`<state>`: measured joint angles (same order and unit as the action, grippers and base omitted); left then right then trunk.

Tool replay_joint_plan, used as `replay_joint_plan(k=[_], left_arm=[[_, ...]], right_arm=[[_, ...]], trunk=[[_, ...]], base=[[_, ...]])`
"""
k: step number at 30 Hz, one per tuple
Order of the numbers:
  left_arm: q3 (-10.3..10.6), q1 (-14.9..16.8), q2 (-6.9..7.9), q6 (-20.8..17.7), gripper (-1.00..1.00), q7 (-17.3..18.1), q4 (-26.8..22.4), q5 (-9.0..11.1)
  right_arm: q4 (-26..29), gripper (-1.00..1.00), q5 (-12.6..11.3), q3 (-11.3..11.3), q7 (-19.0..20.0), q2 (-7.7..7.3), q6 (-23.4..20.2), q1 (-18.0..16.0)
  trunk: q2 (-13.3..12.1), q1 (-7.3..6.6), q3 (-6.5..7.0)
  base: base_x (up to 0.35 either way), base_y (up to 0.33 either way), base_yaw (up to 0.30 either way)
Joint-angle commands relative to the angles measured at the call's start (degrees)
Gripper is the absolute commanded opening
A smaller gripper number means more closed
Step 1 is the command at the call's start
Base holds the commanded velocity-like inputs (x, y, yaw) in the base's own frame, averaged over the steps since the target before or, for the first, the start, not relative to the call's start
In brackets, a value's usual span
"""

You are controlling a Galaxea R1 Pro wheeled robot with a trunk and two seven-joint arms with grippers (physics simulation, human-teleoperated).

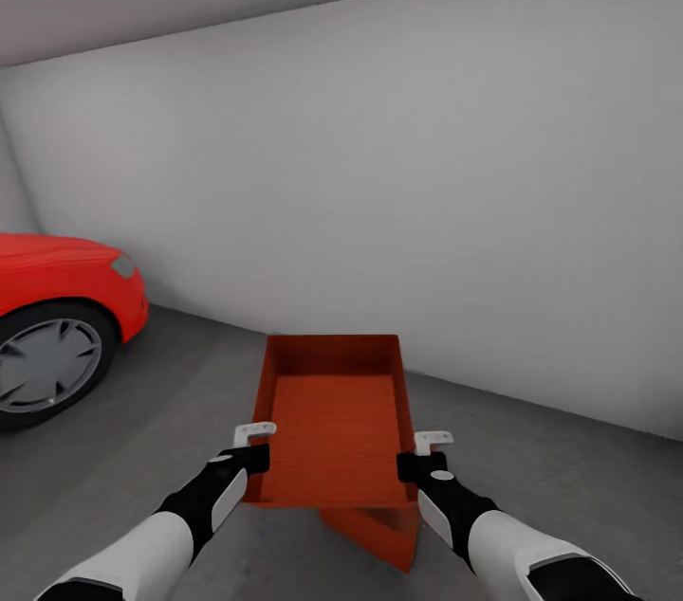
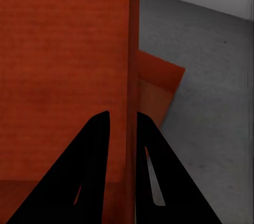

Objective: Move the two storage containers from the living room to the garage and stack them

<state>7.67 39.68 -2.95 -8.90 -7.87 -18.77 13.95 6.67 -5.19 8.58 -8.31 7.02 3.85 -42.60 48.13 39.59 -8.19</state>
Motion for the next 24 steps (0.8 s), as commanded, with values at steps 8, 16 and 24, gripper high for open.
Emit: replay_joint_plan(k=[8, 16, 24], left_arm=[[-1.08, 0.05, 0.05, -0.06, -1.0, -0.83, -1.71, -0.86], [-1.11, 0.05, 0.05, 0.0, -1.0, -0.83, -1.71, -0.86], [-1.11, 0.05, 0.05, 0.03, -1.0, -0.83, -1.71, -0.86]], right_arm=[[-0.26, -1.0, -0.96, -0.05, -0.31, -0.02, 0.28, -0.03], [-0.26, -1.0, -0.96, -0.05, -0.31, -0.07, 0.28, -0.03], [-0.26, -1.0, -0.96, -0.05, -0.31, -0.08, 0.28, -0.03]], trunk=[[0.07, 0.04, -0.09], [0.07, 0.04, -0.09], [0.07, 0.04, -0.09]], base=[[0.133, 0.053, -0.286], [0.006, 0.002, -0.286], [0.041, 0.031, -0.286]])
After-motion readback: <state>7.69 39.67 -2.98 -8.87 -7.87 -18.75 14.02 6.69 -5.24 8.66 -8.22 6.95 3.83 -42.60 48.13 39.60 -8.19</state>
